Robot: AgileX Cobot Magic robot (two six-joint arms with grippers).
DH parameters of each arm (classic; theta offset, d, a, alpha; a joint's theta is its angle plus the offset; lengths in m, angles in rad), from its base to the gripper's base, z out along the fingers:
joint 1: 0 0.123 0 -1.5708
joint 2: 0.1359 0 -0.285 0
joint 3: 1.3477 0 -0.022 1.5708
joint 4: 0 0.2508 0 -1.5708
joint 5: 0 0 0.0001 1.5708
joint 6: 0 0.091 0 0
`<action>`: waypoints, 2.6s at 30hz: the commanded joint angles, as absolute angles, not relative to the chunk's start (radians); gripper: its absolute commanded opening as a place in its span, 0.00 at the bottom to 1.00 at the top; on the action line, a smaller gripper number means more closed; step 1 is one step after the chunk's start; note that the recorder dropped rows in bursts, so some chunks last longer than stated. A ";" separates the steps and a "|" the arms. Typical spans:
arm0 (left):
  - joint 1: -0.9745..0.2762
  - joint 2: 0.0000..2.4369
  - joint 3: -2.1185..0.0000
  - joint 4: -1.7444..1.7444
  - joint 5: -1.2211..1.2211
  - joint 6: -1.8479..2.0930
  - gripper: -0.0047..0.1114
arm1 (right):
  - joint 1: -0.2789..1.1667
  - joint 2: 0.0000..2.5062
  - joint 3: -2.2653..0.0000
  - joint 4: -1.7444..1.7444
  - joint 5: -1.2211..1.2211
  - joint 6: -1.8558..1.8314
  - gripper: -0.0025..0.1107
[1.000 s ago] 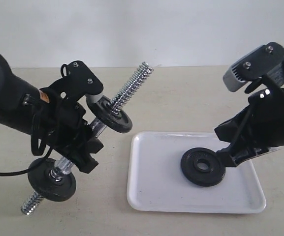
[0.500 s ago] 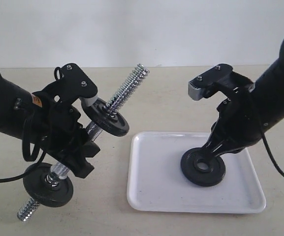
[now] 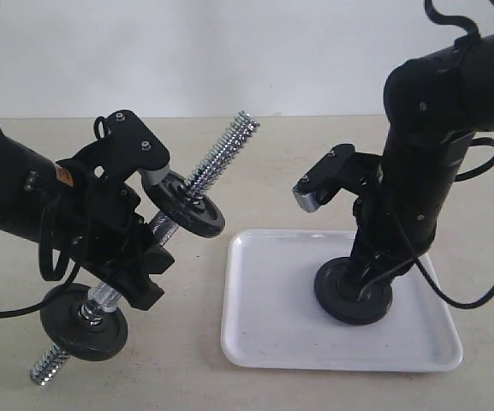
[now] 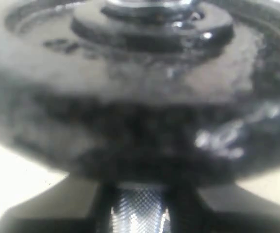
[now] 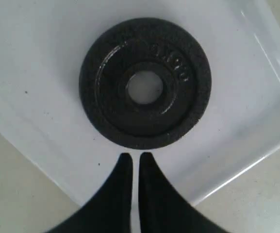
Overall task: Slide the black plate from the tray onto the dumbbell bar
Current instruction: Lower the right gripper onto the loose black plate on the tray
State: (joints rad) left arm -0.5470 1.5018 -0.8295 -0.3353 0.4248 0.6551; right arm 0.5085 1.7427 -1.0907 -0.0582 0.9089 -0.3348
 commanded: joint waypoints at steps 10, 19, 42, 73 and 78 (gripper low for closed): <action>-0.545 1.443 -0.859 -0.378 0.293 0.644 0.08 | 0.511 1.766 -1.110 -0.070 0.823 -0.346 0.09; -0.545 1.443 -0.859 -0.378 0.293 0.647 0.08 | 0.511 1.766 -1.110 -0.067 0.804 -0.322 0.77; -0.545 1.443 -0.859 -0.378 0.293 0.647 0.08 | 0.511 1.766 -1.110 -0.040 0.730 -0.277 0.95; -0.545 1.443 -0.859 -0.378 0.297 0.647 0.08 | 0.509 1.877 -1.110 -0.039 0.705 -0.264 0.95; -0.545 1.443 -0.859 -0.378 0.297 0.647 0.08 | 0.509 1.877 -1.108 -0.047 0.699 -0.264 0.95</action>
State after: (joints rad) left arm -0.5470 1.5018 -0.8295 -0.3353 0.4248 0.6551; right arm 0.5094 1.8762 -1.1052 -0.0392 0.7108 -0.2656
